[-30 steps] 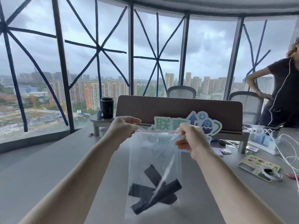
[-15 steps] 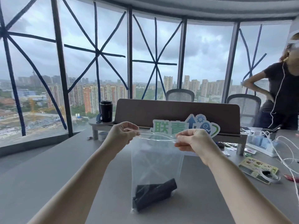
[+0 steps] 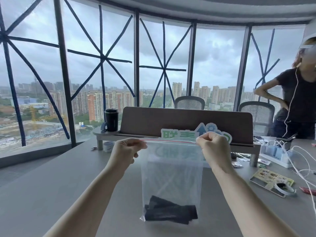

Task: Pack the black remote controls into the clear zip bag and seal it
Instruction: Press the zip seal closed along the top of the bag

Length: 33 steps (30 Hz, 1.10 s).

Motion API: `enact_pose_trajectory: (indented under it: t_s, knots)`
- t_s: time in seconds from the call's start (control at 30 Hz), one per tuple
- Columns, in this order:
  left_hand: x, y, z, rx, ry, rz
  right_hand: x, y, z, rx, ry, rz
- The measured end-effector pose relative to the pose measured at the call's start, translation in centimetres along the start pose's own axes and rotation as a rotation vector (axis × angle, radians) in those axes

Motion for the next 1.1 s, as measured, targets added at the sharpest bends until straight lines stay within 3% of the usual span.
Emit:
enact_pose_trajectory:
  t_s: [0.1,0.17,0.23,0.37,0.6,0.9,1.1]
  knots:
    - [1.4,-0.3,0.5,-0.034,-0.036,-0.057,-0.3,-0.8,-1.5,-0.265,-0.250,0.010]
    - [2.3,-0.6,0.7,-0.033,-0.026,-0.112,0.6,-1.7,-3.2,-0.471,-0.272,-0.155]
    - [2.9,-0.8,1.0,-0.015,-0.033,-0.140,2.0,-2.2,-4.3,-0.543,-0.315,-0.281]
    - [3.0,-0.8,1.7,0.016,-0.027,-0.150,3.2,-1.3,-5.4,-0.473,-0.260,-0.357]
    - [3.5,-0.6,2.1,0.048,0.009,-0.168,4.0,-0.6,-6.9,-0.528,-0.296,-0.464]
    - [3.7,-0.4,2.1,0.076,0.057,-0.156,4.7,-0.8,-6.8,-0.553,-0.401,-0.467]
    - [3.8,0.1,1.1,0.084,0.017,-0.025,4.8,-1.5,-6.5,-0.577,-0.506,-0.395]
Point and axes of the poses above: each hand's wrist, its own y-axis towards the middle knuckle, its own x-axis out of the palm, z = x × y, the point moved 3 cm from there along y, towards the middle knuckle, and after that the axes turned 6 degrees about -y, right-handed, at the moved point
